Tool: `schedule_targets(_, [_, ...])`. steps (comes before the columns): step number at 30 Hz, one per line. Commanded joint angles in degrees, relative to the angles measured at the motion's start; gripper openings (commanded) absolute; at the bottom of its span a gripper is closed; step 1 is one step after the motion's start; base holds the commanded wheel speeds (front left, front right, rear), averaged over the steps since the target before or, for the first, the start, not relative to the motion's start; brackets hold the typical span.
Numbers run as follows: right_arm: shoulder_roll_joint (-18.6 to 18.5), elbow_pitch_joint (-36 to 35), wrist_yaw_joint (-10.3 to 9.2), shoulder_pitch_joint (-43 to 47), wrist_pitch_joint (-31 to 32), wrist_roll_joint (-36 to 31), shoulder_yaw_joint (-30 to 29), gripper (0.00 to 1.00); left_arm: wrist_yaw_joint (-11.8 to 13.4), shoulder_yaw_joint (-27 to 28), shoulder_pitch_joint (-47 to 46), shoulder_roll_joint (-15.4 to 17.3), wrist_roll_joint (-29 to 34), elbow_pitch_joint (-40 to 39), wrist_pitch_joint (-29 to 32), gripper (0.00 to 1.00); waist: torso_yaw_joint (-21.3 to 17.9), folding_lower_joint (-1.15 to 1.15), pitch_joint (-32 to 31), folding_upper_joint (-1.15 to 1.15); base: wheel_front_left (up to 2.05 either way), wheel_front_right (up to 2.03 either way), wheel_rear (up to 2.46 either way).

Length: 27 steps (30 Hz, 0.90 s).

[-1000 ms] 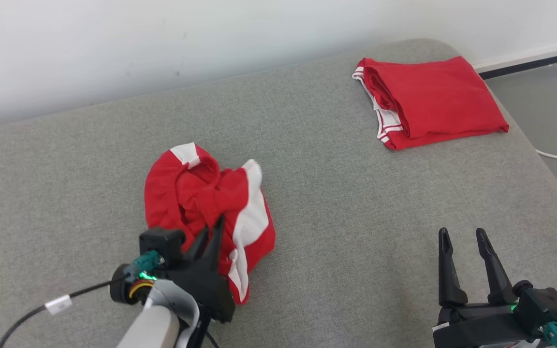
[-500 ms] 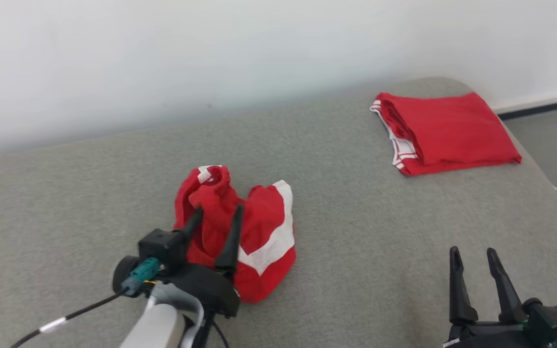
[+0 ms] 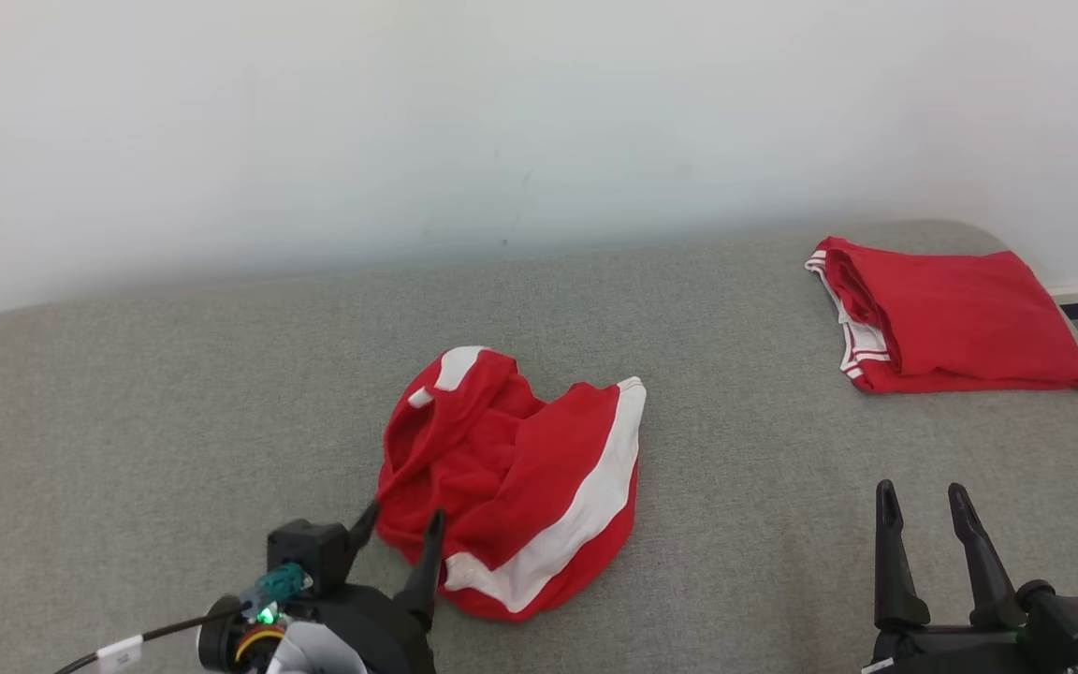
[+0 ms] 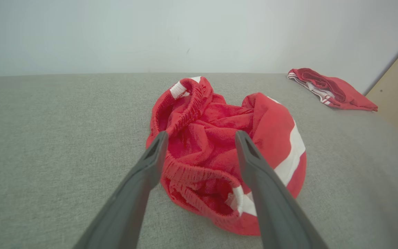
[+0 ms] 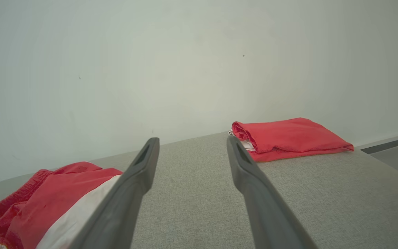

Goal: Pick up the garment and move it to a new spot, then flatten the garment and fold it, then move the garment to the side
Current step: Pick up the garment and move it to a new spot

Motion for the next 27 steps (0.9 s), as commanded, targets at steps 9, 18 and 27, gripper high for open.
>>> schedule_targets(9, [-0.1,-0.6,-0.16,1.3,-0.26,0.37,-0.98,1.0,1.11,-0.14,1.24,1.3,1.54,0.62,-4.53,1.0,-0.71,0.0,0.04,0.0,0.0,0.0,0.0])
schedule_targets(18, [0.02,-1.41,-0.16,2.12,-0.25,0.25,-2.52,1.0,2.29,2.09,3.89,5.76,4.0,-4.31,-9.62,1.0,1.07,0.0,-1.09,0.0,0.0,0.0,0.0])
schedule_targets(27, [0.22,-2.19,-0.16,3.29,-0.25,0.07,-3.4,1.0,4.03,7.62,10.1,10.13,4.71,-12.95,-10.63,1.0,4.16,0.0,-2.34,0.0,0.0,0.0,0.0])
